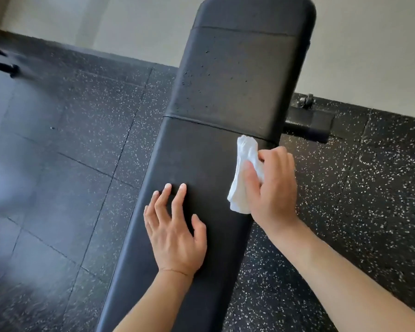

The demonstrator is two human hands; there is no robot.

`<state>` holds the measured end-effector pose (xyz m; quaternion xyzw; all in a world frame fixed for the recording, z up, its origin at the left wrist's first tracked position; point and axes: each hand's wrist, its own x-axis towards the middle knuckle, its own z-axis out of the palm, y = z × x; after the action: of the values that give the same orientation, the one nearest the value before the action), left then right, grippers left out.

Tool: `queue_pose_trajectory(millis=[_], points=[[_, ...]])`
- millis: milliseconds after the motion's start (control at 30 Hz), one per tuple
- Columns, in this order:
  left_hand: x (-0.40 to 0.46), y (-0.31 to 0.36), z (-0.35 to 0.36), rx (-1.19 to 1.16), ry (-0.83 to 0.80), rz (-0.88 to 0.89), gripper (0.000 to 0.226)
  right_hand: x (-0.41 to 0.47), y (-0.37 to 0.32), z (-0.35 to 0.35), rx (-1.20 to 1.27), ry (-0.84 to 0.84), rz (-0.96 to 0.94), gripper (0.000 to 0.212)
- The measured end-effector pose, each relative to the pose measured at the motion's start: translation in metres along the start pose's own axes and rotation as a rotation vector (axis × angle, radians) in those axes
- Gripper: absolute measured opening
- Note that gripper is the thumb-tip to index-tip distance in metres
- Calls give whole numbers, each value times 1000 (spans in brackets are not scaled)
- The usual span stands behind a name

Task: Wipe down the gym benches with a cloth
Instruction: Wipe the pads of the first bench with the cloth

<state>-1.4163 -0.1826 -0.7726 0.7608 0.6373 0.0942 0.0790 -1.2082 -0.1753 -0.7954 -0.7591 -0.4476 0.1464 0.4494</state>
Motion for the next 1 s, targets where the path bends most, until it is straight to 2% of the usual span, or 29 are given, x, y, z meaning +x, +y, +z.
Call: queue_pose_trajectory(millis=[233, 367, 567, 667, 833, 1000], points=[[-2, -5, 4, -23, 31, 37, 60, -14, -20, 6, 102, 172, 262, 24], [-4, -7, 5, -51, 59, 45, 58, -59, -24, 11, 201, 240, 354, 17], [-6, -7, 4, -63, 75, 41, 57, -191, -41, 18, 293, 186, 392, 20], [-8, -6, 3, -67, 64, 39, 57, -224, -46, 17, 301, 133, 401, 18], [-6, -4, 4, -63, 73, 44, 56, -161, -32, 15, 294, 150, 348, 26], [-5, -6, 8, -47, 66, 42, 58, -44, -5, 18, 248, 217, 428, 23]])
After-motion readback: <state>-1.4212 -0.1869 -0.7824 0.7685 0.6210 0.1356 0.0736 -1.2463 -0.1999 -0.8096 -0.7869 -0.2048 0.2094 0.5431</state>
